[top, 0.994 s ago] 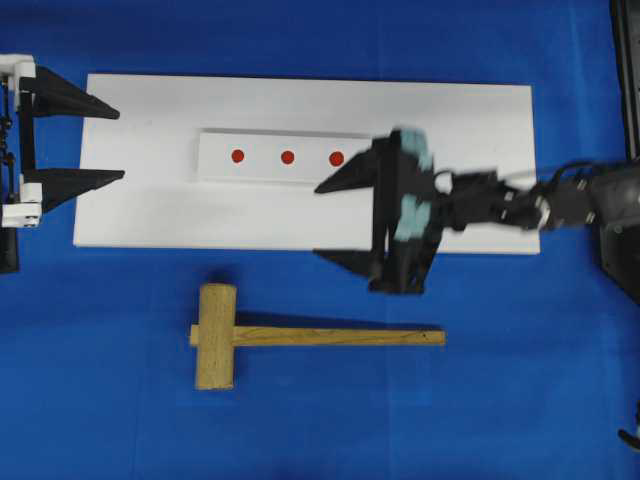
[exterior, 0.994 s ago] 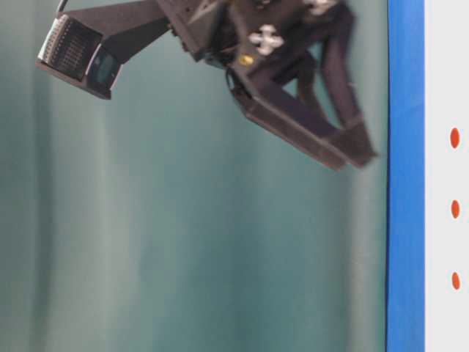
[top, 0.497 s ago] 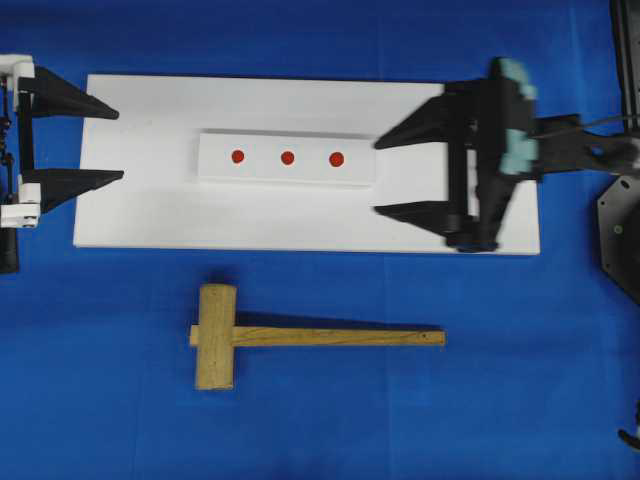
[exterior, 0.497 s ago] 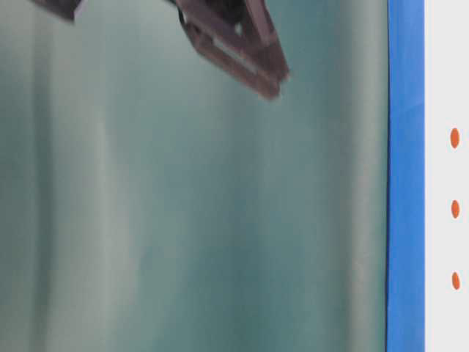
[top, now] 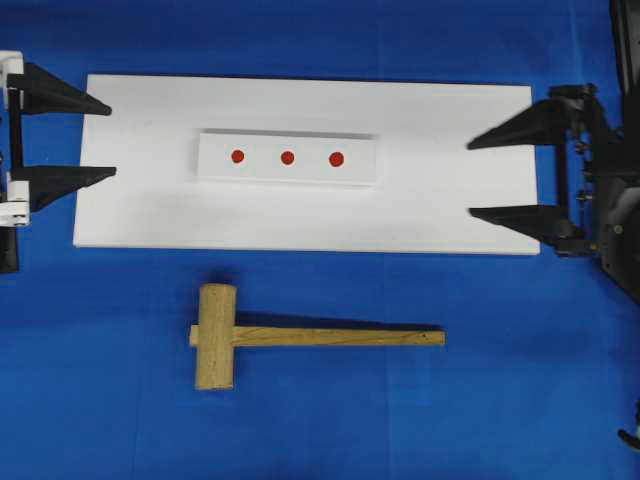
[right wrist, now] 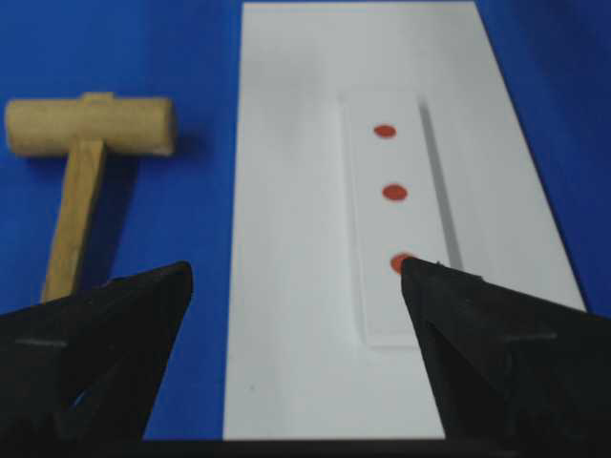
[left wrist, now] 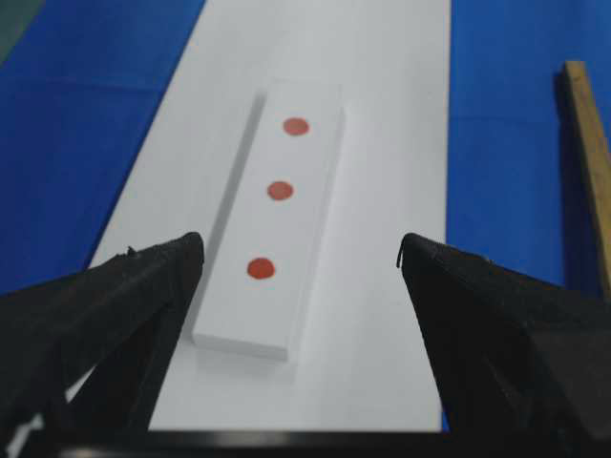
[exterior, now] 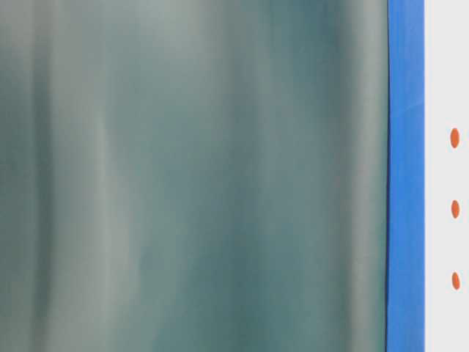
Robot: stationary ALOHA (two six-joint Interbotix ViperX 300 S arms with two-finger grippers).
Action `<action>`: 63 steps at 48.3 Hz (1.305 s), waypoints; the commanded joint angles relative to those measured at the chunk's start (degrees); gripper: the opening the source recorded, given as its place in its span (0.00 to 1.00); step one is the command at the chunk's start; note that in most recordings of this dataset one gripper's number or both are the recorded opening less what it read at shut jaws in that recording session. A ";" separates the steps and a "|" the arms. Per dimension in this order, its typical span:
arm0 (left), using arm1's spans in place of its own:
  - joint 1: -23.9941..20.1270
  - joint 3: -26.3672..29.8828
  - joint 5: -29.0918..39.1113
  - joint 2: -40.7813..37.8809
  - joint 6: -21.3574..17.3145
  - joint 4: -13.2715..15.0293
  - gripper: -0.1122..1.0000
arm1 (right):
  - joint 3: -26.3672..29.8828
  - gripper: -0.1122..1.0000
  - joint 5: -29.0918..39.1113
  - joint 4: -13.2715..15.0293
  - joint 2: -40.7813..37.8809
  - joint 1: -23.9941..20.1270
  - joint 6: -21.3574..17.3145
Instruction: Hit the mark with a hammer.
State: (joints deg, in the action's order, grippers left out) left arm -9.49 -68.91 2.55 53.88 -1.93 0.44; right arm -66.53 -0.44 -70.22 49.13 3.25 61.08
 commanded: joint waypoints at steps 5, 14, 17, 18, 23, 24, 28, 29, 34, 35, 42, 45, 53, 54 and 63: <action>0.09 -0.09 -0.09 1.05 -0.26 0.09 0.83 | -3.25 0.84 -0.35 0.09 3.60 0.09 0.09; 0.26 -1.23 0.00 2.64 -0.44 0.09 0.83 | -6.59 0.84 -1.14 0.00 4.75 0.09 0.09; 0.62 -1.85 0.18 3.25 -0.53 0.09 0.83 | -7.29 0.84 -1.41 0.00 4.92 0.09 0.09; 0.79 -1.93 0.26 3.43 -0.53 0.09 0.83 | -7.56 0.84 -1.58 0.00 5.01 0.09 0.09; 1.93 -2.81 1.05 4.66 -0.62 0.09 0.83 | -8.53 0.83 -1.76 -0.18 5.36 0.09 0.09; 2.20 -3.08 1.05 4.83 -0.62 0.09 0.83 | -8.70 0.83 -1.76 -0.18 5.36 0.09 0.09; 3.34 -3.87 1.23 5.54 -0.62 0.09 0.83 | -9.32 0.82 -1.76 -0.18 5.71 0.09 0.00; 3.52 -3.96 1.23 5.63 -0.62 0.09 0.83 | -9.40 0.82 -1.76 -0.26 5.71 0.09 0.09; 4.66 -4.66 1.14 6.15 -0.62 0.09 0.83 | -9.67 0.82 -1.49 -0.26 6.15 0.09 0.00; 4.83 -4.75 1.14 6.24 -0.62 0.09 0.83 | -9.76 0.82 -1.49 -0.26 6.24 0.09 0.00; 5.36 -5.45 0.88 6.59 -0.70 0.09 0.83 | -9.93 0.82 -1.67 -0.18 6.42 0.09 0.00; 5.36 -5.54 0.79 6.68 -0.70 0.09 0.83 | -9.93 0.82 -1.58 -0.26 6.42 0.09 0.00; 5.36 -5.62 0.79 6.86 -0.70 0.09 0.83 | -9.93 0.82 -1.67 -0.26 6.42 0.09 0.00; 5.36 -5.62 0.79 6.94 -0.70 0.09 0.83 | -9.93 0.82 -1.58 -0.26 6.42 0.09 0.00; 5.36 -5.62 0.88 7.12 -0.70 0.09 0.83 | -9.93 0.82 -1.58 -0.26 6.42 0.09 0.00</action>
State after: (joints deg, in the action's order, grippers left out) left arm -4.31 -75.15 3.78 61.26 -2.46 0.44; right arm -77.17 -1.76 -70.40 55.72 3.25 61.00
